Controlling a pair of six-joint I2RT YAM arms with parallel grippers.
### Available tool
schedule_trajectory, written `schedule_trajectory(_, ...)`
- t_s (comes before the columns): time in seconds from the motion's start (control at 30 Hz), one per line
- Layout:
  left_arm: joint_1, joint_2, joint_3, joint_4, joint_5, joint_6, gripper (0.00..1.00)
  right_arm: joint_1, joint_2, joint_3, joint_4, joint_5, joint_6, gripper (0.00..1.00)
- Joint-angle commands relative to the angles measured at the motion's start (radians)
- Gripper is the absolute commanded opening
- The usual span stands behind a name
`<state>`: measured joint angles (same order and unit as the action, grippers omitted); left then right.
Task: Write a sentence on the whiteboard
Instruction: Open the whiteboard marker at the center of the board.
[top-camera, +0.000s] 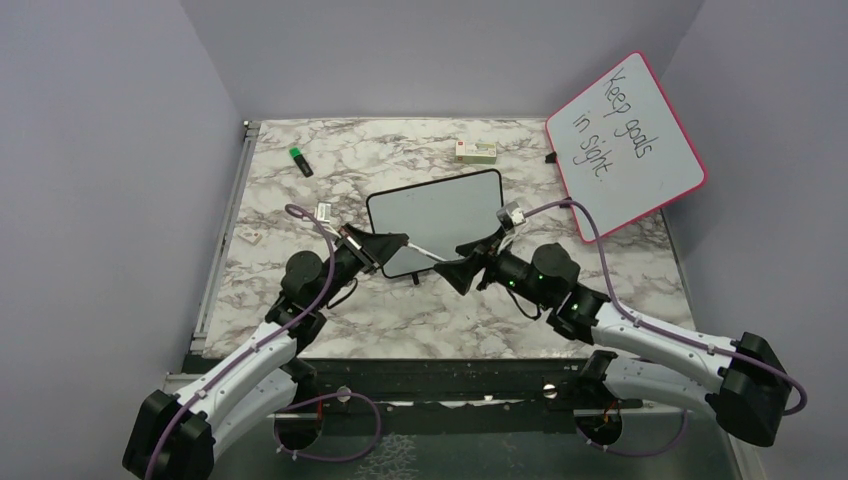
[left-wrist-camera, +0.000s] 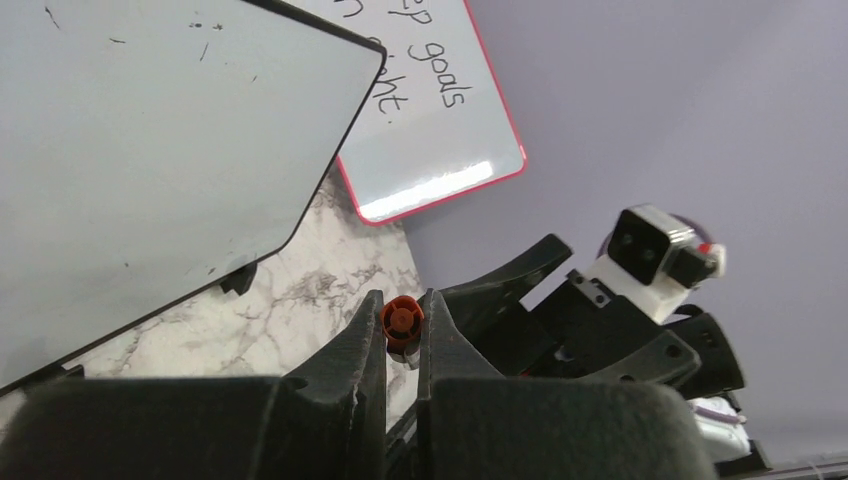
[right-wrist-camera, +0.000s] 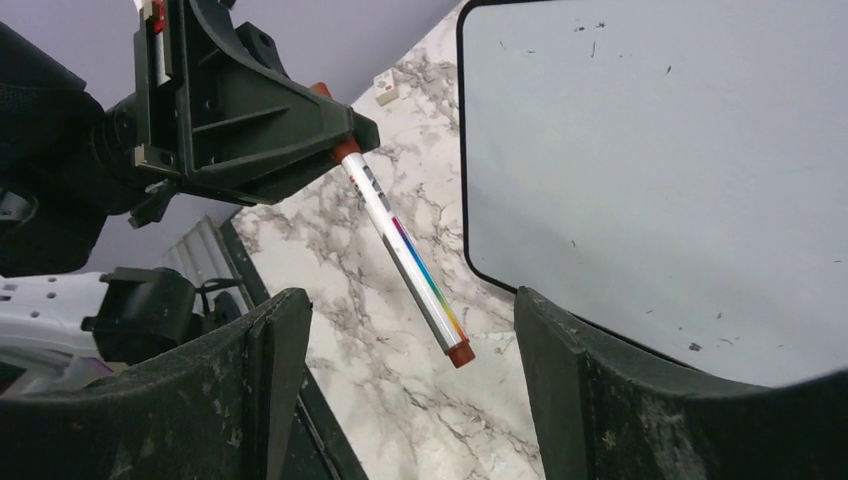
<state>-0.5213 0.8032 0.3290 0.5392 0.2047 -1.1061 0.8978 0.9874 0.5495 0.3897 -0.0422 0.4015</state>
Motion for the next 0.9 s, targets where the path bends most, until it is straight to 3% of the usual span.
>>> schedule_trajectory(0.0,-0.003,-0.019,-0.030,0.148,-0.031,-0.097,0.00,-0.009,0.016,-0.062,0.258,-0.007,0.143,0.78)
schedule_trajectory(0.2,-0.003,-0.021,-0.044,0.209,-0.039,-0.156,0.00,-0.037,0.066,-0.100,0.433,-0.048,0.268,0.78)
schedule_trajectory(0.43,-0.005,-0.010,-0.064,0.271,-0.052,-0.208,0.00,-0.059,0.146,-0.074,0.515,-0.110,0.349,0.77)
schedule_trajectory(0.87,-0.011,0.065,-0.084,0.339,-0.036,-0.267,0.00,-0.106,0.267,-0.024,0.653,-0.288,0.461,0.55)
